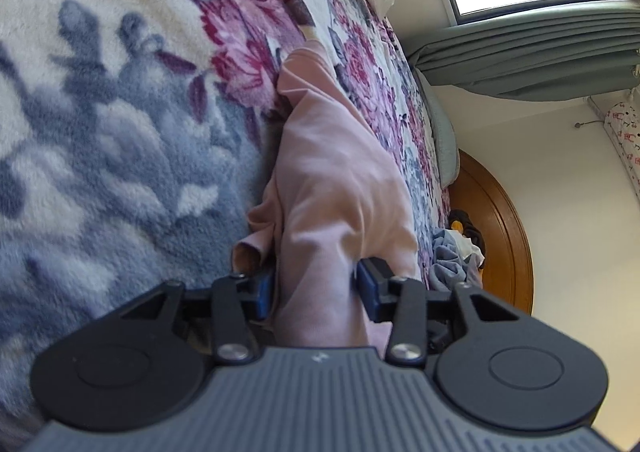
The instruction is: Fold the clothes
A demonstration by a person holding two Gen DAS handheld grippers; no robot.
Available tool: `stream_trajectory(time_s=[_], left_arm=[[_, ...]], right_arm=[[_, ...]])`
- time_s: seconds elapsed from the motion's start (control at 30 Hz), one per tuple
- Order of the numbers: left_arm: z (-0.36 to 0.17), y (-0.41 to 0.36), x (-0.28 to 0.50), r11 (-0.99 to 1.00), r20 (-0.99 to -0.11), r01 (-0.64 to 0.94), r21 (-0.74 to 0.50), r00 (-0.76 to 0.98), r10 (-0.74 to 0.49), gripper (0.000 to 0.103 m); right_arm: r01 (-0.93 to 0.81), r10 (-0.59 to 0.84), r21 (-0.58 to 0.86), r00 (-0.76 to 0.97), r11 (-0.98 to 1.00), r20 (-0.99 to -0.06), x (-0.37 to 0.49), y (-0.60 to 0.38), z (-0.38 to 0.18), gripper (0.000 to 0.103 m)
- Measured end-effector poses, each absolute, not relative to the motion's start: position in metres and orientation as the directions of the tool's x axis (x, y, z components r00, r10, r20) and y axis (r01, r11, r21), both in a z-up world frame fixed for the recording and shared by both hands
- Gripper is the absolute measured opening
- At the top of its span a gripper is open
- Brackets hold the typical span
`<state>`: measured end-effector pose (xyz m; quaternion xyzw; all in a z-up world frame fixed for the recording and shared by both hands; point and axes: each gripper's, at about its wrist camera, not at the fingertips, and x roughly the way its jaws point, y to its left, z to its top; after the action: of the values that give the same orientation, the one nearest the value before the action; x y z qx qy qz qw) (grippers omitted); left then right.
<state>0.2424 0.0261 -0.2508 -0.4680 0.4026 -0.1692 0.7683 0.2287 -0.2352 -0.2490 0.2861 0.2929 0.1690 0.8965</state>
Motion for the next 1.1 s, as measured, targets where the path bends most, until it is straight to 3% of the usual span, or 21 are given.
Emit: stream_trajectory(time_s=[0.07,0.27,0.43,0.7,0.9,1.1], left_arm=[[-0.247,0.022,0.245,0.509,-0.453,-0.102,-0.855,0.625,-0.636,0.063],[-0.249,0.024,0.243,0.539,-0.455,-0.057,-0.840,0.615,-0.644,0.055],[-0.249,0.027,0.238,0.572,-0.463,0.001,-0.821,0.585,-0.666,0.055],[-0.232,0.024,0.221,0.708,-0.580,0.061,-0.704,0.526,-0.622,0.055],[-0.231,0.026,0.213,0.740,-0.612,0.045,-0.671,0.530,-0.587,0.055],[-0.217,0.033,0.217,0.779,-0.689,-0.021,-0.627,0.481,-0.542,0.064]], right_arm=[[-0.141,0.465,0.593,0.768,0.793,-0.440,0.229,-0.230,-0.249,0.077],[-0.127,0.498,0.650,0.755,0.749,-0.426,0.232,-0.239,-0.254,0.082],[-0.146,0.483,0.608,0.759,0.780,-0.437,0.229,-0.232,-0.251,0.085],[-0.091,0.427,0.554,0.742,0.828,-0.516,0.215,-0.228,-0.240,0.091],[-0.056,0.397,0.512,0.704,0.857,-0.588,0.195,-0.227,-0.232,0.095],[-0.064,0.359,0.464,0.728,0.884,-0.584,0.175,-0.224,-0.220,0.101]])
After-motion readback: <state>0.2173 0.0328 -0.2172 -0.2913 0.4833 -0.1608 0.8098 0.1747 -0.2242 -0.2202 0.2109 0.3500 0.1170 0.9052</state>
